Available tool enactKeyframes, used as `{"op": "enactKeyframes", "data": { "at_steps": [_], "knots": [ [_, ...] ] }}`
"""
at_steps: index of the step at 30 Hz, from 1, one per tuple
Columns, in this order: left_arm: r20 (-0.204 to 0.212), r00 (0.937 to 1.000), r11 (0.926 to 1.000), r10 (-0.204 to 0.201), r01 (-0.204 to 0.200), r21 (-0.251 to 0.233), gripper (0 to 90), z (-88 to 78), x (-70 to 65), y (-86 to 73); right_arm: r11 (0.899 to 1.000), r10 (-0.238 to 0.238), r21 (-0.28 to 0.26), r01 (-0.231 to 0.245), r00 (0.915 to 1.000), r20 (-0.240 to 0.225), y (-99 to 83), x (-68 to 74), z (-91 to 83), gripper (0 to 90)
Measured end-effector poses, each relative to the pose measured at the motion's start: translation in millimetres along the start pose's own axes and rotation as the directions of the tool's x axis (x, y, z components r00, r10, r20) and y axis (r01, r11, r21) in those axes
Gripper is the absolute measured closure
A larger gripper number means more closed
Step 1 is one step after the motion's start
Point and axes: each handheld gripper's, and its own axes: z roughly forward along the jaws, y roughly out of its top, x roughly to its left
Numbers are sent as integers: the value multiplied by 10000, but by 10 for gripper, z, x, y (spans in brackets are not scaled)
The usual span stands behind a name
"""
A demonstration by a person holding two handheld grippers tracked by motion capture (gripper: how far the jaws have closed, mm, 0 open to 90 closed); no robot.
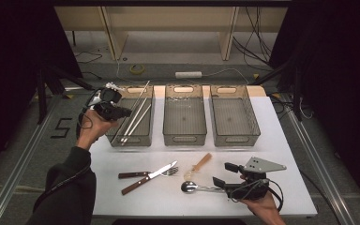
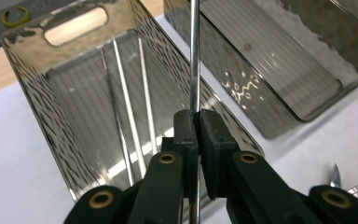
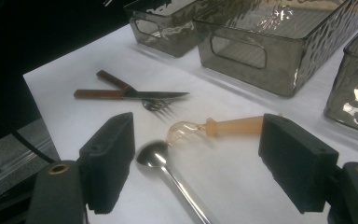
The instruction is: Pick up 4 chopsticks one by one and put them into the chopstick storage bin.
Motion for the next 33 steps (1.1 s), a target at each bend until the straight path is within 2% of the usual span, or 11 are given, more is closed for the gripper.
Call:
{"op": "enactKeyframes", "data": {
  "at_steps": [9,14,19,27,33],
  "knots": [
    [-229,9996,9997,-160,156,-195,851,77,96,122,10000,14,-10,-14,10000,-14,-1,-1,0,279],
    [-400,9983,9986,-418,405,-328,851,157,167,152,10000,-7,-3,7,10000,-34,-2,2,0,279],
    [-597,9967,9983,-548,537,-206,851,257,241,172,10000,15,-1,-15,10000,-69,-4,-1,6,279],
    [-786,9937,9966,-797,780,-255,851,348,360,134,10000,33,-5,-33,10000,-92,-6,-1,1,279],
    [-867,9923,9959,-881,860,-276,851,405,380,69,10000,2,-12,-2,9999,-102,-5,0,10,279]
  ]
}}
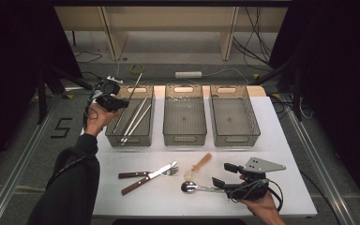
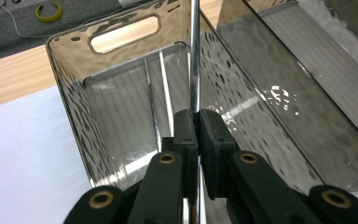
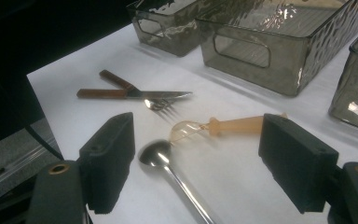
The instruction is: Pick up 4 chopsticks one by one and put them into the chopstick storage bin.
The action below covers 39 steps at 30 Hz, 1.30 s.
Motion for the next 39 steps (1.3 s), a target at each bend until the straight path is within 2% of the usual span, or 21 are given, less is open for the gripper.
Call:
{"op": "enactKeyframes", "data": {
  "at_steps": [11,24,29,31,34,39],
  "knots": [
    [-74,9998,9998,-173,173,-36,850,86,31,-84,10000,24,45,-24,10000,2,-2,7,6,279],
    [-293,9983,9985,-509,514,179,845,173,104,-190,10000,27,41,-27,10000,-3,-5,4,2,279],
    [-185,9977,9975,-647,652,268,833,184,124,-202,10000,26,55,-26,10000,-22,-5,5,3,279],
    [-40,9967,9964,-807,808,248,774,163,133,-202,10000,13,40,-13,10000,-22,-5,3,2,279],
    [225,9965,9966,-809,806,164,717,98,106,-210,10000,22,51,-22,10000,-12,-6,2,2,279],
    [1128,9899,9962,-862,871,-29,571,-94,-4,-279,10000,8,63,-8,10000,-5,-5,6,-2,279]
  ]
}}
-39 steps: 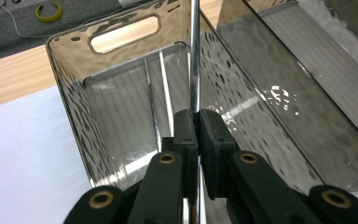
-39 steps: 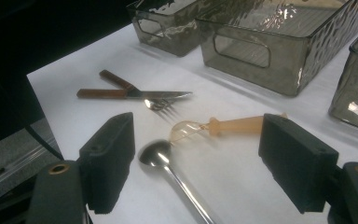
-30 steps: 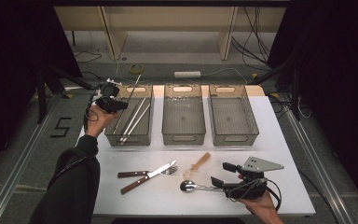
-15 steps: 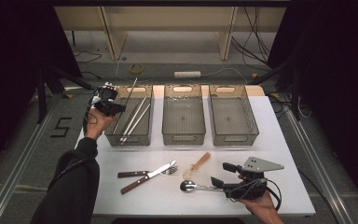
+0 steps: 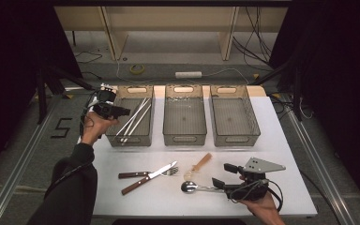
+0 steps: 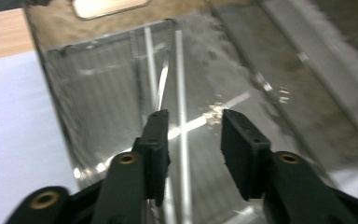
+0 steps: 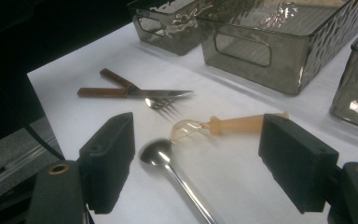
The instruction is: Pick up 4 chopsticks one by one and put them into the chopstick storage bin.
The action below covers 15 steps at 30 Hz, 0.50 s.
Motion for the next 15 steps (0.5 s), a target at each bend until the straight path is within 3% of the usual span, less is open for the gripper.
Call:
{"op": "enactKeyframes", "data": {
  "at_steps": [8,12,15],
  "knots": [
    [783,9959,9981,453,-419,-443,368,-266,-234,-223,10000,-32,0,32,10000,14,2,6,-10,279],
    [840,9931,9958,820,-782,-478,317,-351,-312,-327,9999,-36,156,35,10000,20,-2,-3,3,279],
    [1324,9871,9955,902,-853,-421,283,-387,-368,-414,9998,-104,155,104,9999,-29,7,6,-4,281]
  ]
}}
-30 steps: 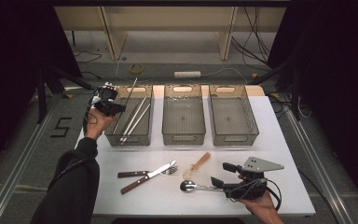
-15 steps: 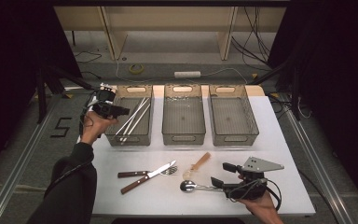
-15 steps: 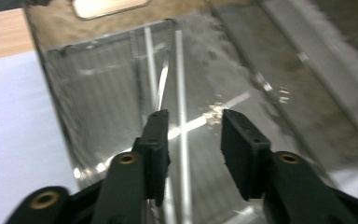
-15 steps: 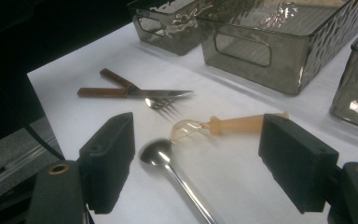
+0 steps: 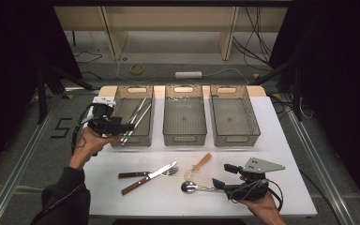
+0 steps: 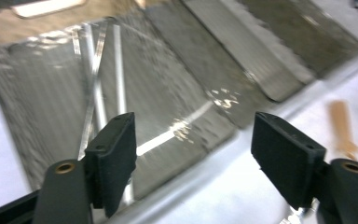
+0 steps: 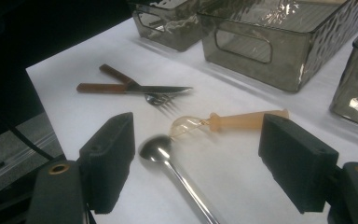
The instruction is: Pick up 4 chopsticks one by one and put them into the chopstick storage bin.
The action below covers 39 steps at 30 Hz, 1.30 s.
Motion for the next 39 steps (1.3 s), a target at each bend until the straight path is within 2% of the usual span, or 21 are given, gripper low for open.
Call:
{"op": "enactKeyframes", "data": {
  "at_steps": [6,8,9,13,19,23,26,28,31,34,39],
  "knots": [
    [77,9990,9988,446,-448,205,241,1,-185,-139,9995,-136,299,139,9999,-92,-2,22,33,281],
    [257,9989,9992,386,-388,59,226,19,-220,-192,9991,-185,388,189,9998,-113,-3,27,37,281],
    [315,9985,9989,443,-447,135,225,30,-232,-216,9989,-193,424,197,9997,-115,-2,25,43,281],
    [367,9975,9982,601,-604,69,205,62,-311,-326,9974,-305,644,312,9995,-121,-6,29,60,283],
    [524,9950,9952,848,-819,-540,196,48,-451,-477,9917,-523,1164,542,9984,-191,-14,53,101,285],
    [1053,9925,9897,620,-475,-1350,194,15,-505,-599,9877,-586,1438,617,9980,-257,-18,62,123,290],
    [1285,9901,9855,558,-339,-1664,185,-7,-551,-680,9853,-603,1581,641,9978,-292,-25,56,136,290],
    [1260,9899,9822,643,-404,-1837,184,-16,-585,-720,9834,-606,1694,654,9976,-330,-29,52,147,291],
    [1218,9893,9815,803,-572,-1829,177,-28,-625,-753,9778,-757,1936,805,9966,-323,-30,48,173,290],
    [1403,9877,9798,684,-400,-1959,172,-52,-645,-794,9715,-902,2169,957,9953,-350,-29,52,194,290],
    [1341,9880,9747,770,-463,-2186,167,-94,-700,-862,9574,-1209,2603,1248,9922,-310,-32,52,235,291]
  ]
}}
